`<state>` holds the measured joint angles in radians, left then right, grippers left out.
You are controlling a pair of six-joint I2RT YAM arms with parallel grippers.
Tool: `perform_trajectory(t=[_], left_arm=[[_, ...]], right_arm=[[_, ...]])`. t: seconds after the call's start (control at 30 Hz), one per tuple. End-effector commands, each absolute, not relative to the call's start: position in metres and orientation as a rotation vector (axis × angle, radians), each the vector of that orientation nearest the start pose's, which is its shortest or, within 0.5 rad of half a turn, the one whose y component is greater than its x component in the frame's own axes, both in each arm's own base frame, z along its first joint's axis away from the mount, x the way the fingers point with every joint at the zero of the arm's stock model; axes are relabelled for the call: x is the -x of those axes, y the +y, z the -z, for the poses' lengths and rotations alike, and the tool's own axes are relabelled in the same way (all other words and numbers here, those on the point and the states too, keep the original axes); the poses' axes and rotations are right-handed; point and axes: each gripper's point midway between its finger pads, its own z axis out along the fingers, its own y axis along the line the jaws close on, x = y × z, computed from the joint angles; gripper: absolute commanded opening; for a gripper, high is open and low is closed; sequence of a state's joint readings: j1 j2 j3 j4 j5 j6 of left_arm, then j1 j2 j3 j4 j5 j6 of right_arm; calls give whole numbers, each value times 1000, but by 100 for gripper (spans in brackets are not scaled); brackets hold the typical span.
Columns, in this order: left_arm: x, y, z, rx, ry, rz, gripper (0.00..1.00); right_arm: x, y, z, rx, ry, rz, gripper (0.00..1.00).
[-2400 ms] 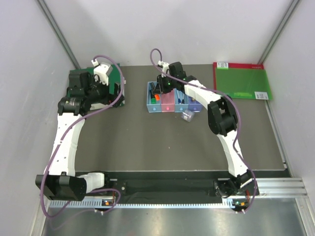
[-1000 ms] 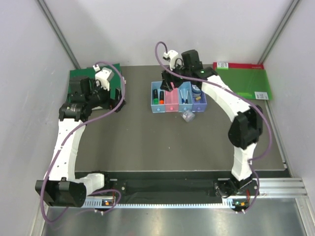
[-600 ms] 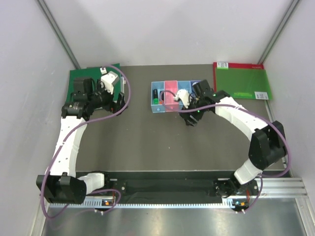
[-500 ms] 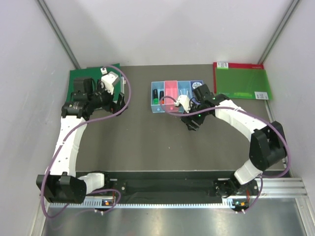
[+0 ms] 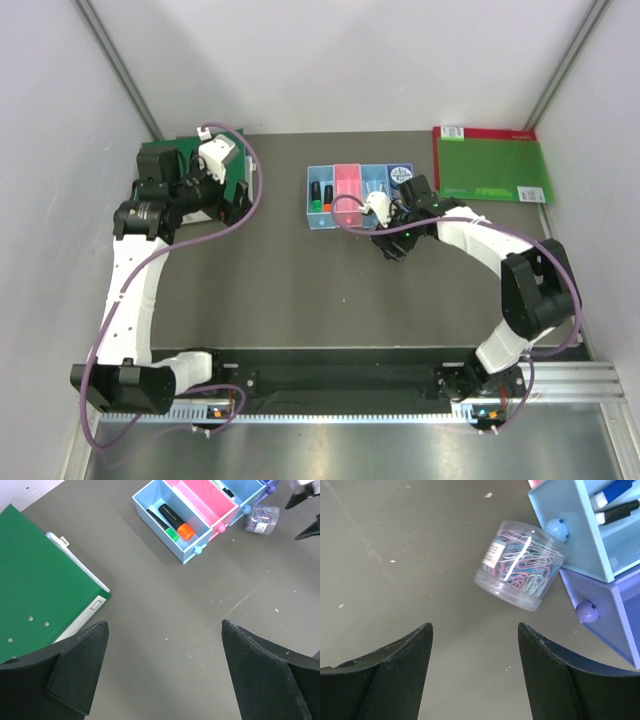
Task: Sort the stationery into containers
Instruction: Pick up the stationery from the center of the board.
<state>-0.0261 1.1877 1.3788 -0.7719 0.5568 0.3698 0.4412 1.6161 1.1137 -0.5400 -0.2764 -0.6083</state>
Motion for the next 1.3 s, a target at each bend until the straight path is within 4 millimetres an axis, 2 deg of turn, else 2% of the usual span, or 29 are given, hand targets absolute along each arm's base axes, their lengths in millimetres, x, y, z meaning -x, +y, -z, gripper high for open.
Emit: perform_trajectory(t=[0.0,0.6,0.93,1.27], left_arm=[[-323,-87,-325,-726,1913,367,99],[-333,-90,-325,-731,1912,385,99],[-334,-91,-319,-733,1917,395,99],[-333,-93,-316,-728,1916,403,99]], right_arm=[[-347,183,-77,1328,2136,-294,68],[-365,192,-58,1220,2180,-326,71],[-376,199,-65,1121,2181,-333,76],[-386,200,-62,1069,2185,-309,77]])
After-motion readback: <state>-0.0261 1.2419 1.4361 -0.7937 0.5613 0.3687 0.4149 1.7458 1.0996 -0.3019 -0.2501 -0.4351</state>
